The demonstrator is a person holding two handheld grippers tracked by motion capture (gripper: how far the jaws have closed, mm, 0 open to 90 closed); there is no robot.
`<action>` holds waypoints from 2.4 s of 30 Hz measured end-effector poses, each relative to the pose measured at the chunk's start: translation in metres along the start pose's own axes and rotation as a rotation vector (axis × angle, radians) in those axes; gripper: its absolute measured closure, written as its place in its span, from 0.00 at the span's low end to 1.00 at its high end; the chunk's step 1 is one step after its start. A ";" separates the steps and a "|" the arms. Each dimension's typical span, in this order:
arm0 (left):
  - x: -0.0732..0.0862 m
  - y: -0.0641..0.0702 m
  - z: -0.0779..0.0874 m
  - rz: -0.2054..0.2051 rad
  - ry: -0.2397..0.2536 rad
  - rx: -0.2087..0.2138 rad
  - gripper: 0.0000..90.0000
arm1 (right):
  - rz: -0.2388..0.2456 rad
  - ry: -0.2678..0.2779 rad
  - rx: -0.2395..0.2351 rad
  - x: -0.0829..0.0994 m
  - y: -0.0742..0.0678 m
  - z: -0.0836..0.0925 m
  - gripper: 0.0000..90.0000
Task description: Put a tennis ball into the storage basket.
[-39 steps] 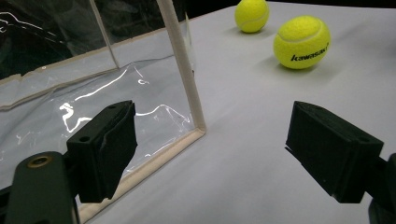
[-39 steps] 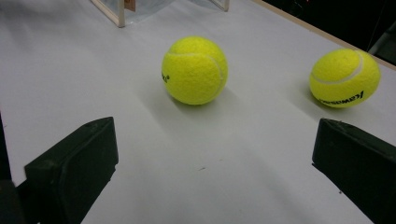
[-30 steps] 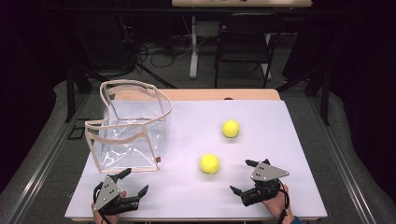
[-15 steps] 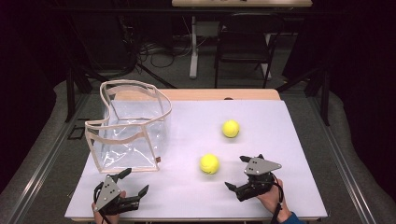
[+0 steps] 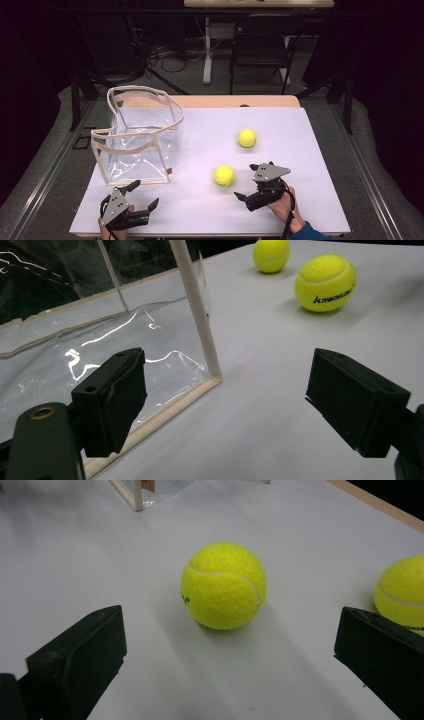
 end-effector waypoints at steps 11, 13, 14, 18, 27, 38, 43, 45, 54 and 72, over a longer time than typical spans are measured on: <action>0.000 0.000 0.000 -0.003 -0.002 -0.001 0.18 | -0.006 -0.014 -0.018 -0.008 0.004 -0.009 0.00; 0.000 0.000 0.000 -0.010 -0.001 -0.001 0.18 | -0.006 -0.020 -0.021 -0.009 0.003 -0.010 0.00; -0.001 0.000 0.001 -0.013 -0.001 -0.001 0.18 | -0.003 -0.024 -0.023 -0.009 0.003 -0.011 0.00; -0.001 0.000 0.001 -0.012 -0.001 -0.001 0.18 | -0.001 -0.035 -0.033 -0.010 0.002 -0.015 0.00; 0.000 0.000 0.001 -0.013 -0.003 0.000 0.18 | -0.005 -0.060 -0.045 -0.012 0.002 -0.023 0.00; -0.001 0.000 0.000 -0.014 -0.002 0.001 0.18 | -0.015 -0.072 -0.063 -0.015 0.005 -0.033 0.00; 0.000 0.000 0.000 -0.011 -0.002 0.001 0.18 | -0.019 -0.082 -0.073 -0.016 0.005 -0.039 0.00; 0.000 0.000 0.000 -0.006 0.000 0.000 0.18 | -0.020 -0.084 -0.076 -0.017 0.005 -0.041 0.00; -0.001 0.000 0.001 -0.012 0.000 0.003 0.18 | -0.024 -0.105 -0.092 -0.014 0.005 -0.051 0.00; -0.001 0.000 0.000 -0.011 -0.001 0.004 0.18 | -0.058 -0.124 -0.130 -0.012 0.004 -0.069 0.00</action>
Point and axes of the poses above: each handheld gripper's, and its own axes: z roughly backward along the jaws, x roughly out of its underside, y roughly to its right, the point moved 9 cm from there along -z, roughly forward along the jaws, and after that the axes turned 12 degrees about z, right-handed, at the moved point
